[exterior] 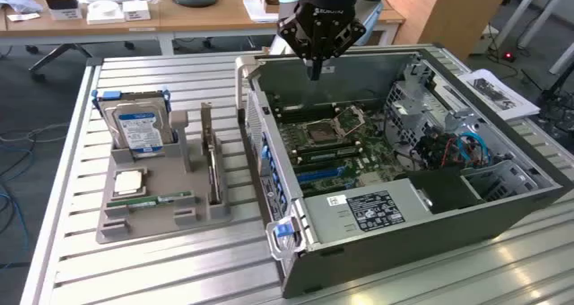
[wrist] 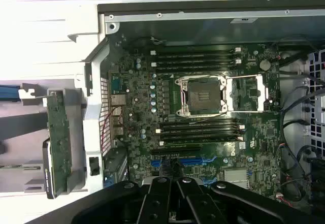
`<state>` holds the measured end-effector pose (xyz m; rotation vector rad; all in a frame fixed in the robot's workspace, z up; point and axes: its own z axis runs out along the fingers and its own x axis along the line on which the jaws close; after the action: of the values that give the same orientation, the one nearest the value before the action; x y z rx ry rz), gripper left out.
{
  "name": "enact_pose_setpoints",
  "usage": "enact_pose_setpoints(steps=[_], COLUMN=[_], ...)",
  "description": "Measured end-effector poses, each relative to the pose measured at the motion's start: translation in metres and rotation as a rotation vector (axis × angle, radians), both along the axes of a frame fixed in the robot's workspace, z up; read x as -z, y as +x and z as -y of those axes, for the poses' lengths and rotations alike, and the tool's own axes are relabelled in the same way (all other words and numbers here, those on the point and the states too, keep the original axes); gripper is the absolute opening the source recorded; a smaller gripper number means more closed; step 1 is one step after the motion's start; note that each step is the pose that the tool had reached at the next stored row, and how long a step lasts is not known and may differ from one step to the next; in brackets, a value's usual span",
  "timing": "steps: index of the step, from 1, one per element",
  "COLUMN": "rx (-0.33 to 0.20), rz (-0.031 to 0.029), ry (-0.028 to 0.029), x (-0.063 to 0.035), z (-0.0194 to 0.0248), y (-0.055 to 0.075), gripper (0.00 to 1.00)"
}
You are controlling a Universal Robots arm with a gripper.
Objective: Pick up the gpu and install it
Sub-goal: 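Reach for the gpu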
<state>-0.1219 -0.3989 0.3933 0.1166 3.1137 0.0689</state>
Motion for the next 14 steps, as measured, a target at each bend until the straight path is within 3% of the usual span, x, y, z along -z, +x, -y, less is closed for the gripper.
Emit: enact_pose_setpoints(steps=[14], rx=[0.0], rz=[0.0001], ry=[0.0001], x=[0.0001], z=[0.0], y=[-0.0006], gripper=[0.11])
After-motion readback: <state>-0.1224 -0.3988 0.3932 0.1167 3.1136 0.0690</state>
